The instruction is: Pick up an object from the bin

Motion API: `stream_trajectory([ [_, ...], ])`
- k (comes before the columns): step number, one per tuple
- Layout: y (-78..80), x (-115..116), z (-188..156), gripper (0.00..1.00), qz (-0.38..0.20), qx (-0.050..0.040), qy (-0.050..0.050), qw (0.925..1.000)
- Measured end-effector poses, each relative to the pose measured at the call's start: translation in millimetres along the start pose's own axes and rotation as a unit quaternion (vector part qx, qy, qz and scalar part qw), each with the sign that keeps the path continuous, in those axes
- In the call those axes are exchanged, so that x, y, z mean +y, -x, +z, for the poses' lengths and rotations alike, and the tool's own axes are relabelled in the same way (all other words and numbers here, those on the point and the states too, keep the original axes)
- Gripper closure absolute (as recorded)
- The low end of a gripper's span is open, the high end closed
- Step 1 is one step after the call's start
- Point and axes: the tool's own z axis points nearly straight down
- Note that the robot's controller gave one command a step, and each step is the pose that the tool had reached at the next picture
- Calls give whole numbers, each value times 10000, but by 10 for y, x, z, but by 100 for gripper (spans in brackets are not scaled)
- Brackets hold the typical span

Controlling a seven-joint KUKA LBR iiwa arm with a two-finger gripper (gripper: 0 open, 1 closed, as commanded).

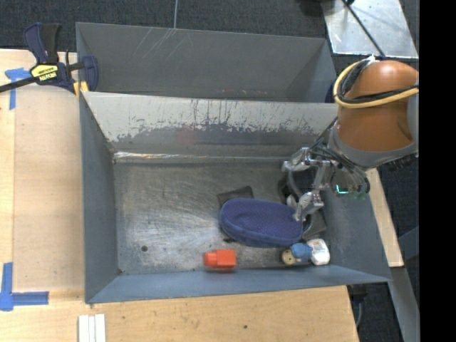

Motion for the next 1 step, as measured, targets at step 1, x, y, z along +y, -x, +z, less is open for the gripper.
stream_trajectory([
  [1, -530, -75, 717, 0, -536, -195, -23, 9984],
])
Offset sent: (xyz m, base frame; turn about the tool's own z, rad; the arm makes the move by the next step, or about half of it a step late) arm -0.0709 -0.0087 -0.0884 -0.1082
